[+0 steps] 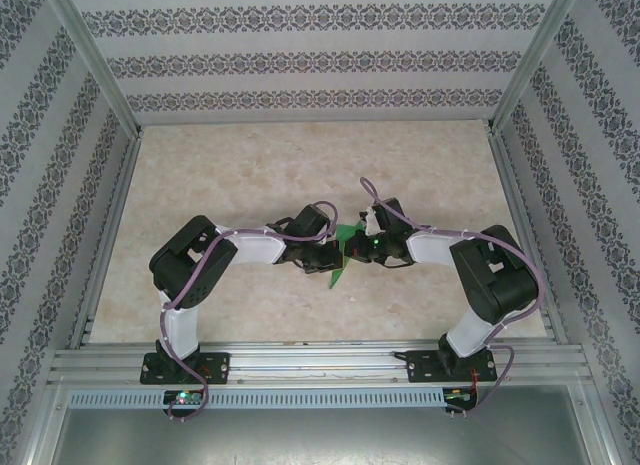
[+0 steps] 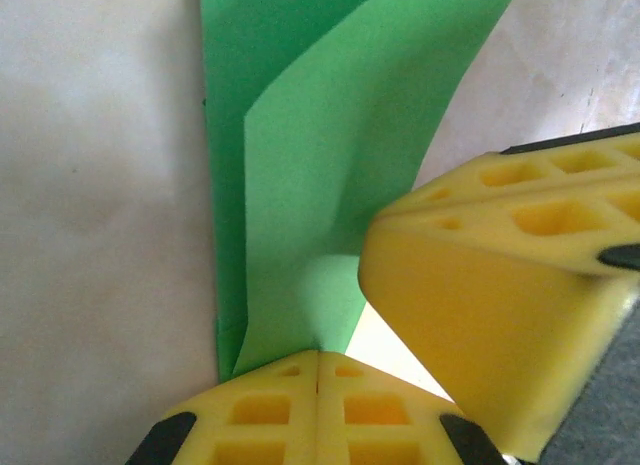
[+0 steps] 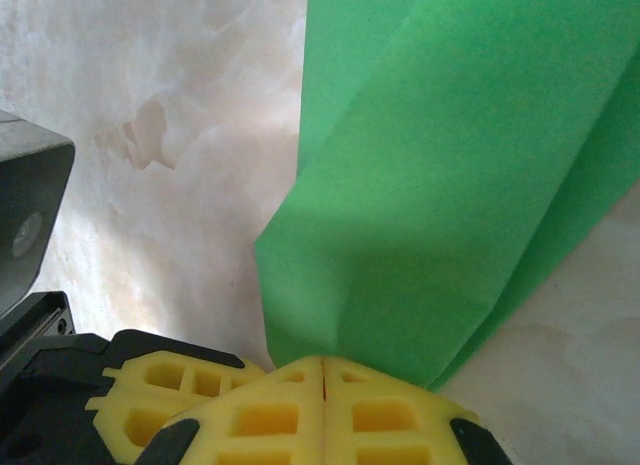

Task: Fold a paper plane with a square sheet of paper (fold left side to right side)
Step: Fold the wing for the fifth time at the center of the table.

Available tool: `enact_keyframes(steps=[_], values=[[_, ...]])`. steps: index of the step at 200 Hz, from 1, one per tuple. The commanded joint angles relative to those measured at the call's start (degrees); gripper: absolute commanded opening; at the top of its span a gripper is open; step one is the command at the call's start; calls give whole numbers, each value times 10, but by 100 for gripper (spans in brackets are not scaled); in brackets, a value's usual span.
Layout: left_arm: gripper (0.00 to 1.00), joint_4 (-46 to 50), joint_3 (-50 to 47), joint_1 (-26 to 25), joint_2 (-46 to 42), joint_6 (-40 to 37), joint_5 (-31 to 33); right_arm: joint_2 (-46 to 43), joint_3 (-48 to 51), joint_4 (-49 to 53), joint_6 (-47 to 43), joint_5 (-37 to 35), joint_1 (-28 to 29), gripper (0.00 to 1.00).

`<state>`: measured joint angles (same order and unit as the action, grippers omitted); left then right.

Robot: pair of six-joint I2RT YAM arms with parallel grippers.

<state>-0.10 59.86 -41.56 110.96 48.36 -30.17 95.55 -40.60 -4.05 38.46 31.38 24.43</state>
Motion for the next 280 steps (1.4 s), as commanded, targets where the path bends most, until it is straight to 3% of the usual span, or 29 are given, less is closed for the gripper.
enact_keyframes(steps=[1, 103, 280], values=[[0, 96, -11, -8, 38, -14, 46, 19, -2, -8, 0, 5, 11, 0], [0, 132, -7, -9, 41, -14, 70, 52, -39, 77, -83, -72, -9, 0], [0, 141, 0, -9, 52, -17, 69, 99, -99, 80, -117, -37, -115, 0]])
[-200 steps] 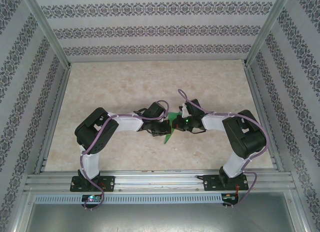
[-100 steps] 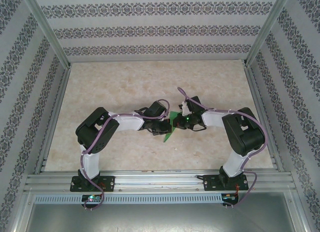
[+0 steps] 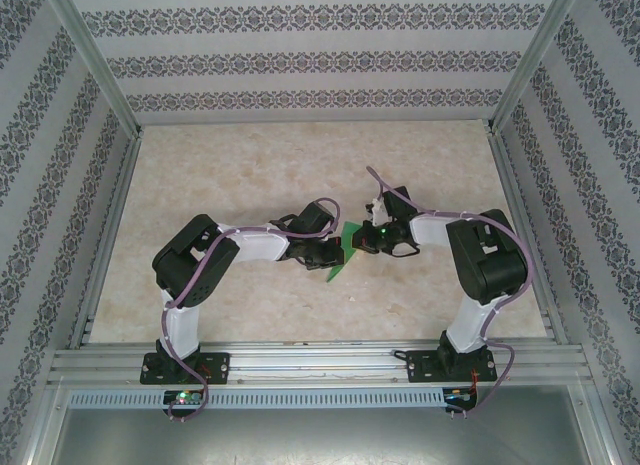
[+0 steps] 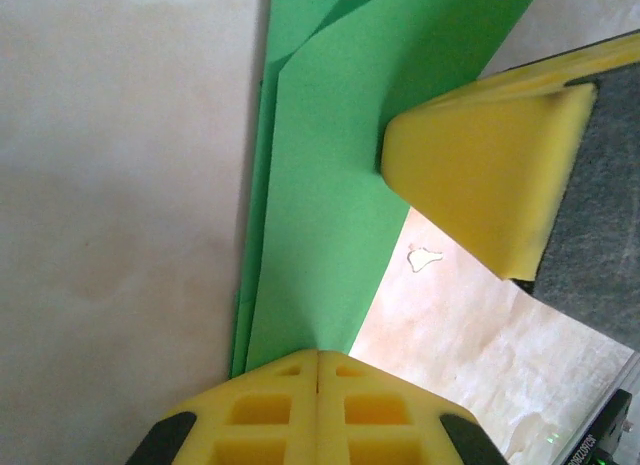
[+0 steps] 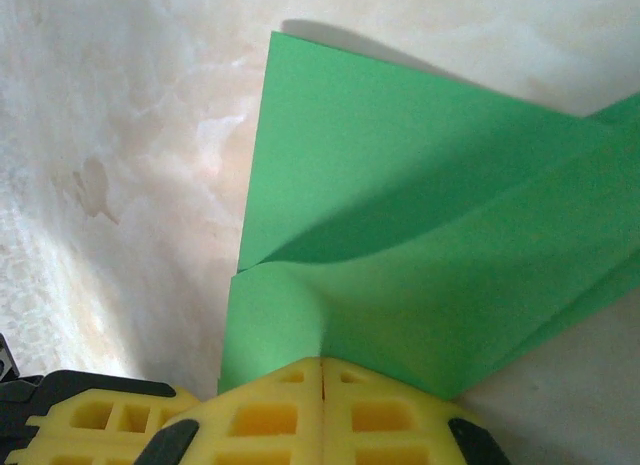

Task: Fold a paper plane with a square sheet of paper (fold left side to right side)
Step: Fold the wing for the fifth time at the center of the table.

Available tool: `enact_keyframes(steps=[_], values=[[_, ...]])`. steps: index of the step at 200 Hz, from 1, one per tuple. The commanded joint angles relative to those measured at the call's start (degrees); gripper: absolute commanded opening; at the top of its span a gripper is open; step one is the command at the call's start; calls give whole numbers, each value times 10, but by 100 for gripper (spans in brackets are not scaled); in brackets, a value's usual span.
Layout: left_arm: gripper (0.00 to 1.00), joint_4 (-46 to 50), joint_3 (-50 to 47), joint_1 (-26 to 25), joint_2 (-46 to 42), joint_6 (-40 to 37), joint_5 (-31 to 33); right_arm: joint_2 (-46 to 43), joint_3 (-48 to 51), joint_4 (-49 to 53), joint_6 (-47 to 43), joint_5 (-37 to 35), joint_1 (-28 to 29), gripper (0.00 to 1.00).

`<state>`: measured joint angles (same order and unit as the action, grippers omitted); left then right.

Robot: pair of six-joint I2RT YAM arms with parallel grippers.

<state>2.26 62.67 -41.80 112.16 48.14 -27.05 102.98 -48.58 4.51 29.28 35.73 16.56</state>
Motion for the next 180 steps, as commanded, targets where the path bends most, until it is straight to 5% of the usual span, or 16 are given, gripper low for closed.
enact_keyframes(steps=[1, 180], values=[[0, 117, -28, -7, 40, -14, 38, 25, -20, -6, -25, -81, -37, 0], [0, 112, -30, -7, 41, -14, 35, 83, -127, 24, -20, -64, -105, 0]])
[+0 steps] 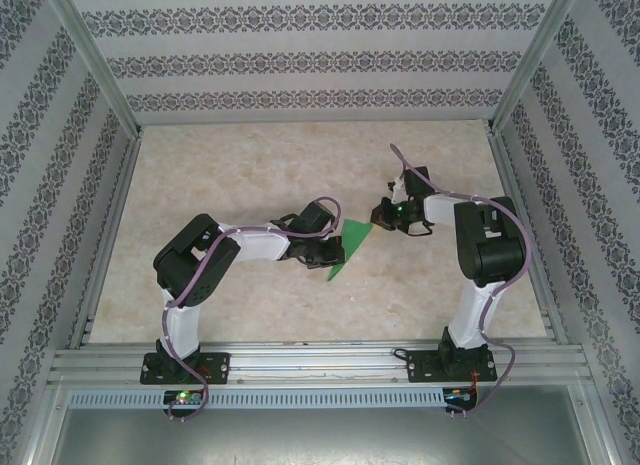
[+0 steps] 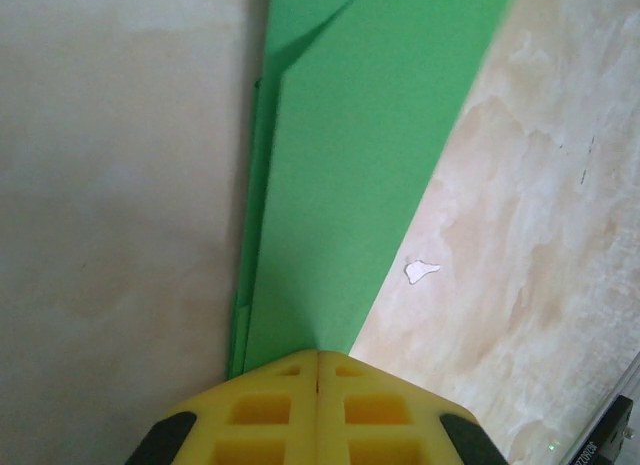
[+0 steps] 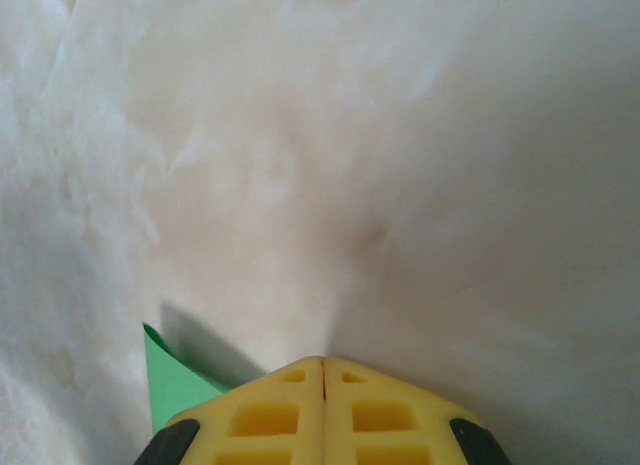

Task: Fold a paper plane with a square sheet of paper (fold left side to right side)
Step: Fold the wing for the fifth time at the center of the table.

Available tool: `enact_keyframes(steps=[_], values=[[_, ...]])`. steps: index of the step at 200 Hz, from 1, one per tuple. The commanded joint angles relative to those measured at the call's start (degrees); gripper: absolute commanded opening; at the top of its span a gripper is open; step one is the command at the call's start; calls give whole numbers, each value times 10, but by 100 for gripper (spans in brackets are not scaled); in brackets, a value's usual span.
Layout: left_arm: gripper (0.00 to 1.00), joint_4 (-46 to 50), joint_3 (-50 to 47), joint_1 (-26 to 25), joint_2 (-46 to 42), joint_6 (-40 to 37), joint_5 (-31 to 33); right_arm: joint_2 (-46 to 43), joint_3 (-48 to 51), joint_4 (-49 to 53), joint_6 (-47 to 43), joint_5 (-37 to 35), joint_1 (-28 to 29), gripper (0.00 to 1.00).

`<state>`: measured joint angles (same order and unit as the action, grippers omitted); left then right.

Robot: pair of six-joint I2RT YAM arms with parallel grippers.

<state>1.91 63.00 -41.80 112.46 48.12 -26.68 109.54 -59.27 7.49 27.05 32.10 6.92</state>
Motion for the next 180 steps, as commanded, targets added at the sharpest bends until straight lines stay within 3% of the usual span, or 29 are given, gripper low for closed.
enact_keyframes(steps=[1, 45, 80, 118, 180], values=[[0, 115, -33, -6, 38, -14, 31, 18, -20, -6, 3, -28, -9, 0], [0, 110, -36, -7, 36, -14, 30, -25, -41, 22, -2, -22, -16, 0], [0, 108, -37, -7, 34, -14, 31, -94, -1, 28, 22, 8, -11, 0], [0, 107, -38, -6, 33, -13, 31, -138, 65, 3, 79, 34, 38, 0], [0, 107, -37, -7, 33, -13, 31, -119, 108, -51, 137, 33, 106, 0]])
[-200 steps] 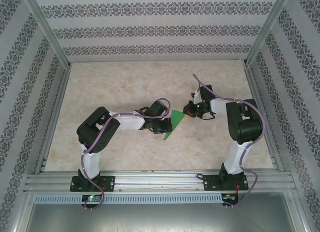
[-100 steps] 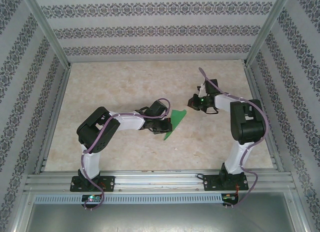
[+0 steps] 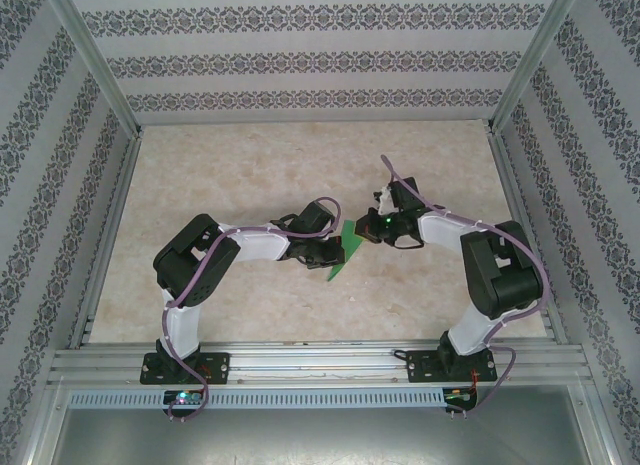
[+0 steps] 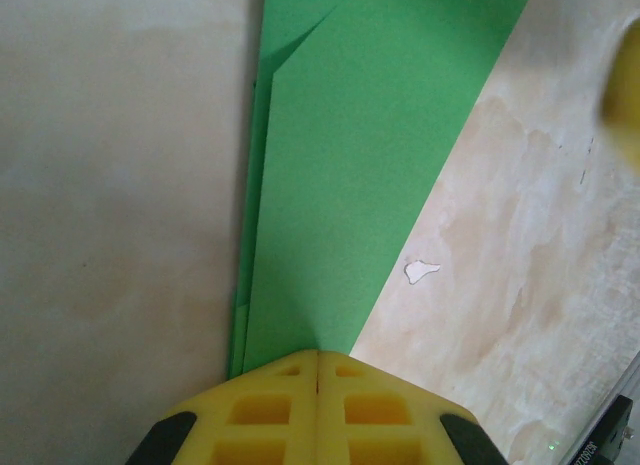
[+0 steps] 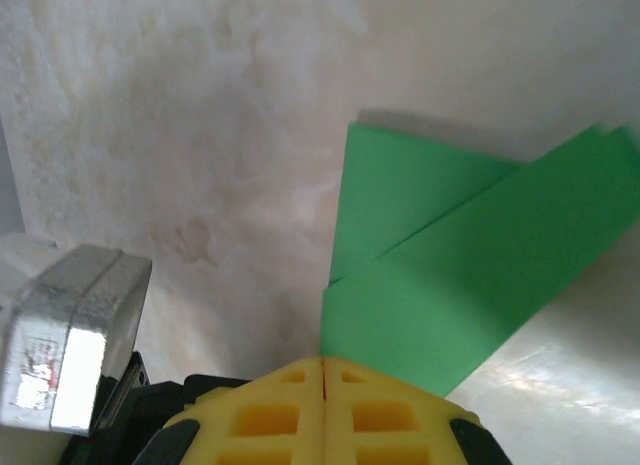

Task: Fold a paper plane with a square sheet of paper (fold left side to right side)
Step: Fold the wing for the fifth time at the center of the table.

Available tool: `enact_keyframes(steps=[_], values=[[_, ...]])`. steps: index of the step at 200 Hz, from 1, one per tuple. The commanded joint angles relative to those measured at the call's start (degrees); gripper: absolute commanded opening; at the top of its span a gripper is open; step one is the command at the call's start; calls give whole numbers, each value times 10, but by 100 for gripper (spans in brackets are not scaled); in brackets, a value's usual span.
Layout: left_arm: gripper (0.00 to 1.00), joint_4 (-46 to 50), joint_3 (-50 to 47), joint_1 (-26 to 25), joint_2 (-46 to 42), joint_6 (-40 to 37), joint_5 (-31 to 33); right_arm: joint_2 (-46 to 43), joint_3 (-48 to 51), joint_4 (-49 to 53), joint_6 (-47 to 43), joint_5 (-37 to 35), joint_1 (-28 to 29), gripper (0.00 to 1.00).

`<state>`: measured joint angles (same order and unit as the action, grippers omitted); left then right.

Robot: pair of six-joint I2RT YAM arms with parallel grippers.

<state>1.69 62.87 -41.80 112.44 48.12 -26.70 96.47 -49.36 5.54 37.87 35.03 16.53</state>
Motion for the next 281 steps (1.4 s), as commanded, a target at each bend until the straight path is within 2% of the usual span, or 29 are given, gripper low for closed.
enact_keyframes(steps=[1, 57, 92, 144, 185, 211, 281], values=[[0, 110, -36, -7, 33, -13, 31, 13, 10, -32, 29, 3, 10, 0], [0, 110, -35, -6, 33, -14, 31, 49, 32, -54, 45, 7, 31, 0], [0, 94, -35, -5, 20, -15, 17, 64, 48, -38, 41, -18, 32, 0], [5, 87, -13, 1, -58, -21, -10, 85, 57, -11, 26, -42, 31, 0], [5, 67, -22, 2, -102, -7, -53, 92, 56, -9, 21, -43, 31, 0], [4, 26, -42, 1, -102, 16, -86, 93, 53, -3, 18, -46, 31, 0], [3, -24, -53, 1, -65, 33, -103, 98, 52, 7, 11, -49, 31, 0]])
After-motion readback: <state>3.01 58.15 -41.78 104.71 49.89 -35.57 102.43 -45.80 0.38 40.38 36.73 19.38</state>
